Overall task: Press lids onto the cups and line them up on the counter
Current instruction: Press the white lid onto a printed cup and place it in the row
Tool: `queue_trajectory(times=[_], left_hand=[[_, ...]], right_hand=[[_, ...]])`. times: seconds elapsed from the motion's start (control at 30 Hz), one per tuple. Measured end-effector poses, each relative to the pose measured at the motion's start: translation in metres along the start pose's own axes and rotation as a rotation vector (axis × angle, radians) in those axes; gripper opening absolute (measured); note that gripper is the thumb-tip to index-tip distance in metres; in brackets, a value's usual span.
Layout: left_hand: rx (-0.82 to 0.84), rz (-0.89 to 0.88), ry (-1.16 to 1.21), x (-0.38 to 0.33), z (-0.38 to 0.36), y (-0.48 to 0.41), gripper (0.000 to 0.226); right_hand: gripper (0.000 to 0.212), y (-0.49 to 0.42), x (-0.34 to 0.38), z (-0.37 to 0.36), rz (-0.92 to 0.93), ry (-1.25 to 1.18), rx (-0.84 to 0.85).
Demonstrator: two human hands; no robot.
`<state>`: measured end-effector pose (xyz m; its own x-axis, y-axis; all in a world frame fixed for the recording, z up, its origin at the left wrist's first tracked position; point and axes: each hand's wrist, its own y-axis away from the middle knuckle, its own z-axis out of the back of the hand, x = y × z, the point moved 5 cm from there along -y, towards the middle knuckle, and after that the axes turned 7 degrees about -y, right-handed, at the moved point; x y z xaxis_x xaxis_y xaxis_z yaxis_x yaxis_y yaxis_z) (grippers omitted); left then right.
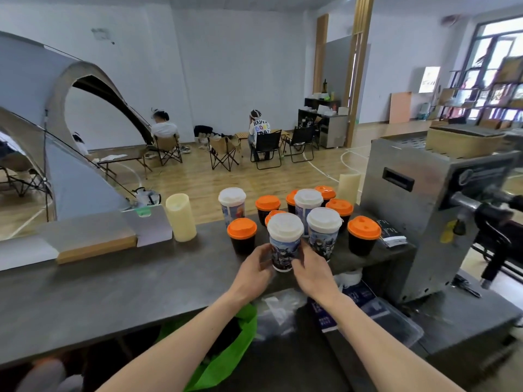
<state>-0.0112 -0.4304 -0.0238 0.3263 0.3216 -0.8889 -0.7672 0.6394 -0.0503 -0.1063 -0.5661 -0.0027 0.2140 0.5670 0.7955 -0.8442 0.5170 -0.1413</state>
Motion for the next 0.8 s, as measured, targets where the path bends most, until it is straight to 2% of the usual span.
queue_trajectory(times=[0.2, 0.3, 0.37, 0.43, 0.53, 0.67, 0.8], left_hand=[[-0.008, 0.058, 0.02, 0.02, -0.007, -0.002, 0.07], [0.003, 0.066, -0.048, 0.019, -0.006, 0.0, 0.068], [-0.062, 0.034, -0.259, 0.016, 0.006, 0.005, 0.063], [-0.173, -0.026, -0.601, 0.01, 0.027, 0.013, 0.058], [-0.246, -0.055, -0.957, 0.009, 0.065, 0.029, 0.056], [-0.381, -0.009, -1.085, 0.026, 0.139, 0.066, 0.053], [-0.498, 0.116, -1.138, 0.059, 0.227, 0.122, 0.053]], right_hand=[[0.06, -0.001, -0.013, -0.008, 0.001, 0.005, 0.074], [0.045, 0.0, -0.016, -0.009, -0.034, 0.089, 0.052], [0.024, 0.003, -0.013, -0.005, -0.014, 0.321, -0.018], [0.024, 0.006, 0.0, -0.008, 0.041, 0.504, -0.038], [0.025, 0.005, 0.031, -0.036, 0.181, 0.525, 0.076], [0.033, 0.005, 0.088, -0.102, 0.377, 0.416, 0.273], [0.041, 0.007, 0.151, -0.179, 0.517, 0.396, 0.371]])
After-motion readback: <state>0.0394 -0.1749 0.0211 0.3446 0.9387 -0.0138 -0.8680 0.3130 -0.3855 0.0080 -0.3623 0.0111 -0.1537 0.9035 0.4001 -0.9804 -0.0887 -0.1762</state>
